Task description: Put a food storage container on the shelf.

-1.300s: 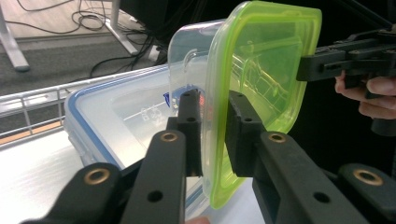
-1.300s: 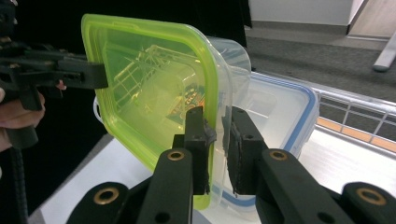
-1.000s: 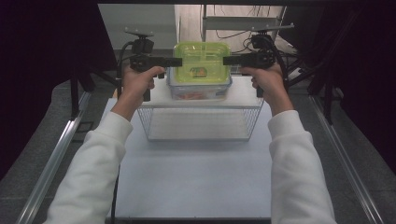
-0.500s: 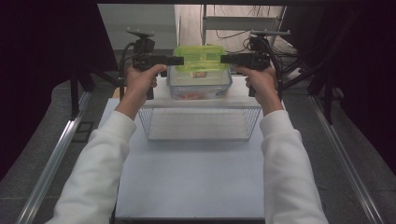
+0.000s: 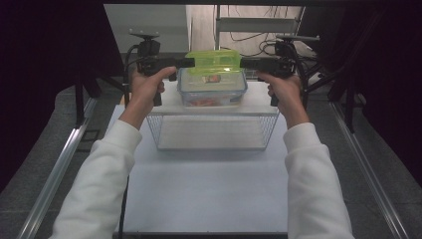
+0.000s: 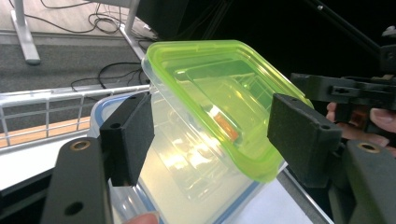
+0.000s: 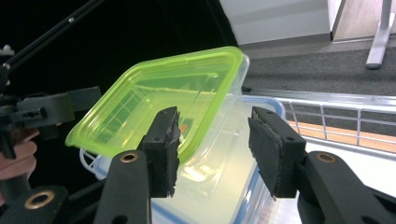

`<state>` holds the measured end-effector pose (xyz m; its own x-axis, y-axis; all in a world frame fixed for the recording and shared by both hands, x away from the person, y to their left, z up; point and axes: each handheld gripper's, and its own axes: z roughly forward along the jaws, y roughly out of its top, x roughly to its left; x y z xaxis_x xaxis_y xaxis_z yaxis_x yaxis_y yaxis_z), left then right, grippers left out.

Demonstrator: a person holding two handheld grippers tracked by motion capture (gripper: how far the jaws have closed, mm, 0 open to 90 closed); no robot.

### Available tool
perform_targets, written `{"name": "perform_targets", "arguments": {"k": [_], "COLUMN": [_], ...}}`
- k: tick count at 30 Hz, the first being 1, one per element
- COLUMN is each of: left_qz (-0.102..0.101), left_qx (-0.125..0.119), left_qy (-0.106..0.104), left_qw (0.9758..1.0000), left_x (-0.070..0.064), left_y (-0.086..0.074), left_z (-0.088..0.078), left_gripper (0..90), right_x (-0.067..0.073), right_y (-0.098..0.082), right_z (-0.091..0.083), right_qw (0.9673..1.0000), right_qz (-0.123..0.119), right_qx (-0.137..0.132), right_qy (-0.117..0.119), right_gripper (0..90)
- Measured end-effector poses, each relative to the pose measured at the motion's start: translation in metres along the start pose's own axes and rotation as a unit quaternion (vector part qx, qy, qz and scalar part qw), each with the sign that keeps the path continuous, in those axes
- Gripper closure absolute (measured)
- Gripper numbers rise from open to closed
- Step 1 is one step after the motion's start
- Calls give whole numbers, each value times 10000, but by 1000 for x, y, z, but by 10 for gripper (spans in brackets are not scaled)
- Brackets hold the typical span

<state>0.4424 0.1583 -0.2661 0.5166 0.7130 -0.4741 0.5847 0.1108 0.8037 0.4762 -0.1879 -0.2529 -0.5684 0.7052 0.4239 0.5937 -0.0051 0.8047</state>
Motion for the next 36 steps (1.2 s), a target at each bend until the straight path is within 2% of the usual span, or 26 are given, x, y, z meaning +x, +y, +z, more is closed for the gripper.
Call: {"name": "perform_targets", "arguments": {"k": [2, 7, 10, 14, 17, 18, 22, 27, 36], "left_qz": [-1, 133, 137, 176, 231, 225, 241, 226, 293], "left_qx": [-17, -26, -53, -57, -41, -53, -38, -26, -22], "left_qy": [-10, 61, 86, 122, 124, 127, 153, 198, 271], "left_qw": [10000, 9999, 9999, 9998, 9996, 9997, 9996, 9995, 9992], "left_x": [-2, -3, -4, -6, -7, -7, -6, -3, -4], "left_y": [-1, -2, -2, -4, -4, -4, -5, -7, -10], "left_z": [-2, -9, -14, -18, -19, -20, -21, -22, -32], "left_gripper": [307, 307, 307, 303, 302, 302, 300, 299, 296], "right_x": [4, 13, 14, 8, 7, 7, 12, 17, 18], "right_y": [-1, -1, -1, -1, -3, -3, -6, -9, -15], "right_z": [-3, -6, -8, -10, -4, -2, 2, -1, -9], "right_qw": [9999, 9995, 9991, 9985, 9971, 9966, 9963, 9956, 9955], "right_qz": [-157, -322, -400, -260, -387, -440, -574, -700, -729], "right_qx": [28, 32, -67, -180, -77, -53, 26, 95, 86], "right_qy": [17, 41, -127, -436, -644, -695, -643, -618, -606], "right_gripper": [527, 542, 654, 838, 883, 886, 889, 888, 888]}}
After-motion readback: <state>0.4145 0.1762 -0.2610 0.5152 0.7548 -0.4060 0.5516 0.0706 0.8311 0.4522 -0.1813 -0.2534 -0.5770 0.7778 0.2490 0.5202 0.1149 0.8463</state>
